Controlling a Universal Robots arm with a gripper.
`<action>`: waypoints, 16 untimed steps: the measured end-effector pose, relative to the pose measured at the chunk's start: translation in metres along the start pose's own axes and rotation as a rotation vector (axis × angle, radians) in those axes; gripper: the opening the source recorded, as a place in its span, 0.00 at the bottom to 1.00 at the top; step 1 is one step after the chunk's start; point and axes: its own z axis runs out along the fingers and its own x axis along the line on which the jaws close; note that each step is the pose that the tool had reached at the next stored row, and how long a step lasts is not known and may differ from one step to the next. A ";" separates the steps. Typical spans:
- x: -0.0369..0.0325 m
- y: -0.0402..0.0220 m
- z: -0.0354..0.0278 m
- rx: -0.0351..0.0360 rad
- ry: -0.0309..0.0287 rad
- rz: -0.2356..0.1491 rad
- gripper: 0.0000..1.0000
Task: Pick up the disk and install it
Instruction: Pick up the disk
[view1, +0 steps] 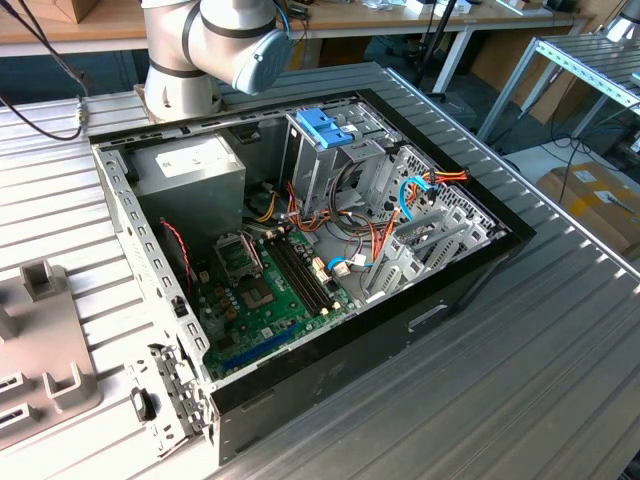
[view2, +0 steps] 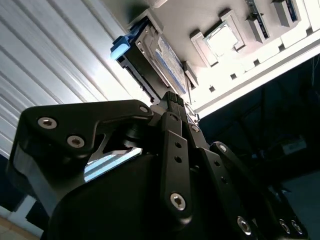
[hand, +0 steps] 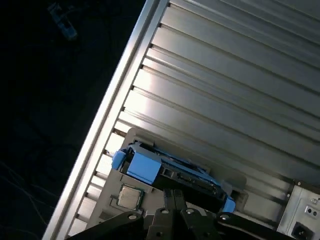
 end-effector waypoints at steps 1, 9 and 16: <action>0.0000 0.0000 0.0001 -0.0001 0.0004 -0.024 0.11; 0.0000 0.0000 0.0007 -0.0010 0.0025 -0.179 0.11; 0.0000 0.0000 0.0013 -0.0023 0.0055 -0.388 0.11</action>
